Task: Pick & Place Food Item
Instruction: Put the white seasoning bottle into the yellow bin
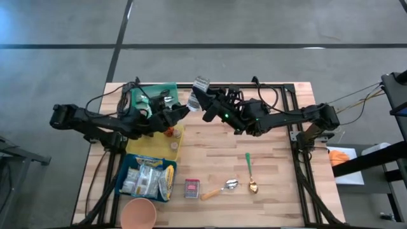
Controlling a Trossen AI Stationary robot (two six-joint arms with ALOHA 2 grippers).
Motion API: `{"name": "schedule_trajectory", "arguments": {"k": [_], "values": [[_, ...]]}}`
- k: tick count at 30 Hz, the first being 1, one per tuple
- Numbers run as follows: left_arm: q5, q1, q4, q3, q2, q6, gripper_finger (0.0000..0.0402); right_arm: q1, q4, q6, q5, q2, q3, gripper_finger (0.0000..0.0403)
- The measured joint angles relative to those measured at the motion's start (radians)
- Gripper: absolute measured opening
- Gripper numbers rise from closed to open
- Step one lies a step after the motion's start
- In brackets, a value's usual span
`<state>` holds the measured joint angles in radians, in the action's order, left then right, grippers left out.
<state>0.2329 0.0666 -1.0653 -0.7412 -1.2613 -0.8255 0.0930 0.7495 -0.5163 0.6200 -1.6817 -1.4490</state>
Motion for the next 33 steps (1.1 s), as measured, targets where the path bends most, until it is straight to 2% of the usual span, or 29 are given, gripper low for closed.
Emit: {"name": "schedule_trajectory", "arguments": {"k": [5, 8, 12, 17, 33], "values": [[0.0, 0.0, 0.144, -0.047, 0.0, -0.031, 0.0371, 0.0, 0.003, 0.0, -0.004, -0.003, 0.0, 0.0193], [-0.002, 0.0, 0.206, -0.079, 0.0, 0.008, 0.0395, 0.0, 0.005, 0.0, -0.018, -0.003, 0.0, 0.0193], [-0.022, 0.0, 0.209, -0.109, 0.0, 0.068, 0.0374, 0.0, 0.003, 0.0, -0.019, -0.003, 0.0, 0.0193], [-0.042, 0.0, 0.212, -0.108, 0.0, 0.067, 0.0352, 0.0, 0.003, 0.0, -0.028, -0.003, 0.0, 0.0193], [-0.043, -0.003, 0.211, -0.106, 0.0, 0.059, 0.0348, 0.0, 0.009, -0.026, -0.077, -0.003, 0.0, 0.0193]]}}
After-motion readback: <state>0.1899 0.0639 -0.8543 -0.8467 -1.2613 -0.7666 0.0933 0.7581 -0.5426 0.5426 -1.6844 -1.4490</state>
